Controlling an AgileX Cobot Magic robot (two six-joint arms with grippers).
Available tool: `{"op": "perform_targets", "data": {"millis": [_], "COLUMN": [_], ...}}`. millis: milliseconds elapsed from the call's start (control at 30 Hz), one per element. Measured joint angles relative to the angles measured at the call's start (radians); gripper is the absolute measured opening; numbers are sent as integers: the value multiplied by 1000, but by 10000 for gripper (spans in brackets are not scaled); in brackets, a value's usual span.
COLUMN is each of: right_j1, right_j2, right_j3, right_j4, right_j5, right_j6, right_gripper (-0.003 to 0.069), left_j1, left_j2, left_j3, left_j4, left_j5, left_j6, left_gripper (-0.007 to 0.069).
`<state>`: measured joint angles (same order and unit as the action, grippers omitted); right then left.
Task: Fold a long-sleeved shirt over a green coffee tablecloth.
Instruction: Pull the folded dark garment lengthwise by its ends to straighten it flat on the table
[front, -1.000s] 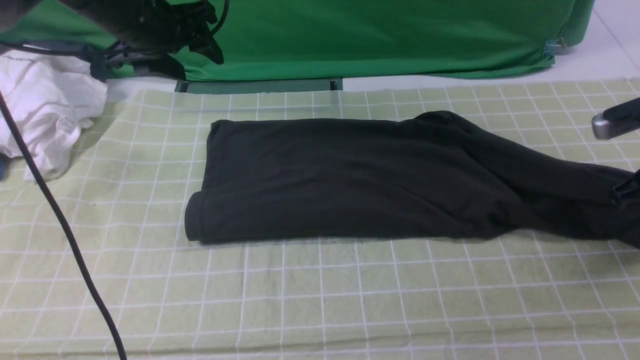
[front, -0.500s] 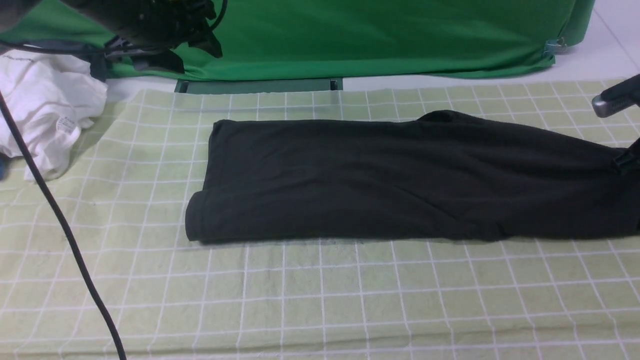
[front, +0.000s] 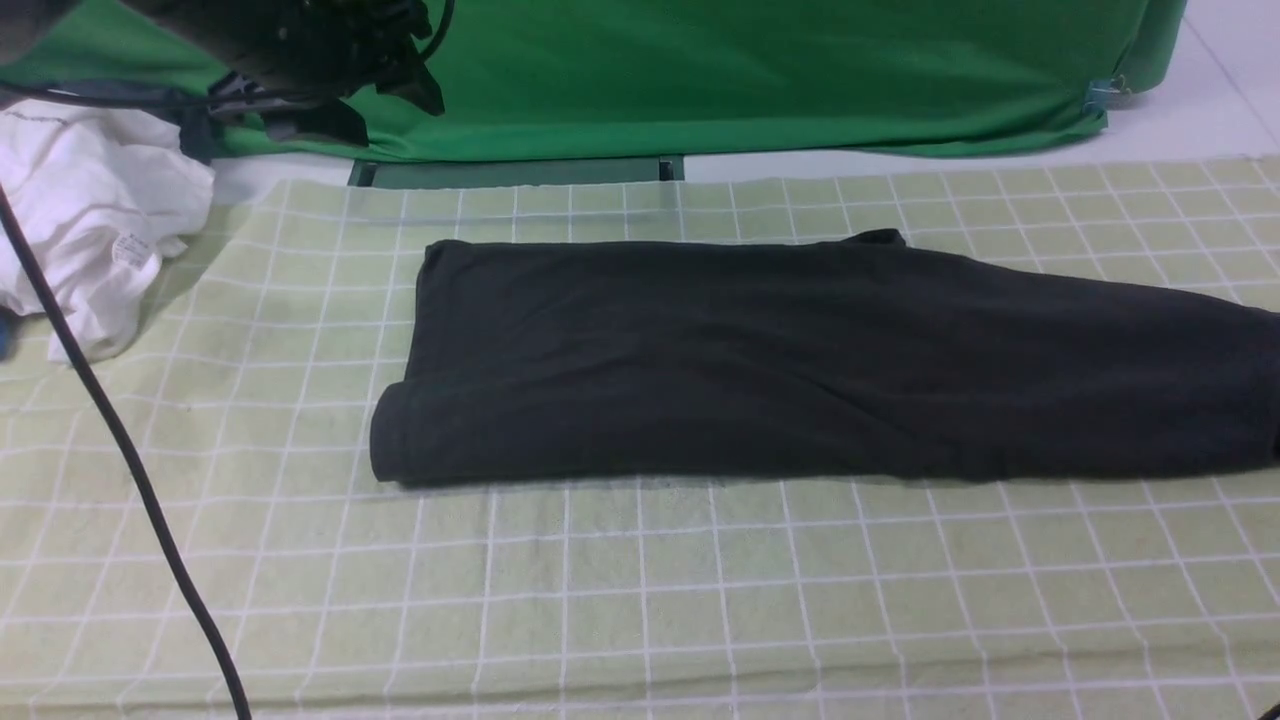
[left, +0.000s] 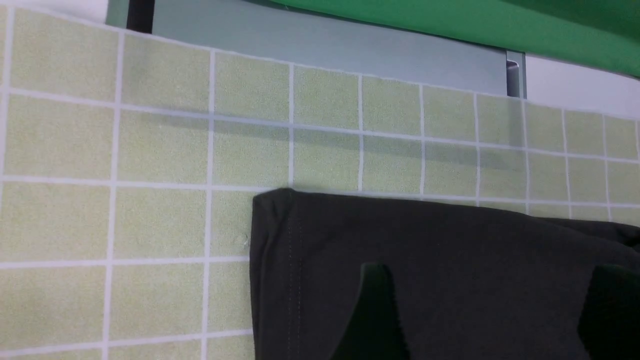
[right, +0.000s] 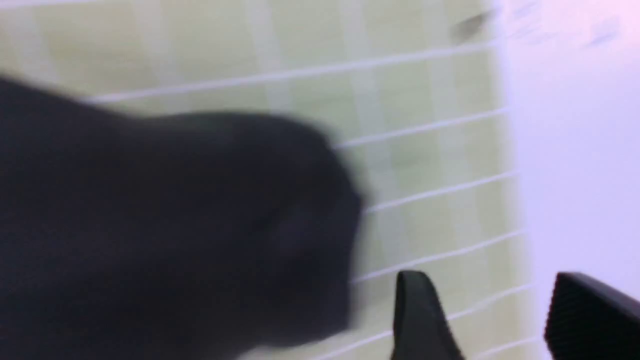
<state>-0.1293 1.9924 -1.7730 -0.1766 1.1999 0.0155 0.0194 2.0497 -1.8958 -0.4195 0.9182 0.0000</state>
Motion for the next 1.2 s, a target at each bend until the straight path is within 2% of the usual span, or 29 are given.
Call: {"op": "perform_targets", "data": {"millis": [67, 133, 200, 267, 333, 567, 700, 867, 1200], "right_j1": [-32, -50, -66, -97, -112, -136, -136, -136, -134], "right_j2": [-1, 1, 3, 9, 13, 88, 151, 177, 180], "right_j3": [39, 71, 95, 128, 138, 152, 152, 149, 147], "right_j4": [138, 177, 196, 208, 209, 225, 332, 348, 292], "right_j5": [8, 13, 15, 13, 8, -51, -93, -94, -82], "right_j6": [-42, -50, -54, -55, -55, -55, -85, -108, -133], "right_gripper": [316, 328, 356, 426, 447, 461, 461, 461, 461], "left_j1": [0, 0, 0, 0, 0, 0, 0, 0, 0], "left_j2": [0, 0, 0, 0, 0, 0, 0, 0, 0], "left_j3": [0, 0, 0, 0, 0, 0, 0, 0, 0], "left_j4": [0, 0, 0, 0, 0, 0, 2, 14, 18], "left_j5": [7, 10, 11, 11, 11, 5, 5, 5, 14], "left_j6": [0, 0, 0, 0, 0, 0, 0, 0, 0], "left_gripper": [517, 517, 517, 517, 517, 516, 516, 516, 516]}}
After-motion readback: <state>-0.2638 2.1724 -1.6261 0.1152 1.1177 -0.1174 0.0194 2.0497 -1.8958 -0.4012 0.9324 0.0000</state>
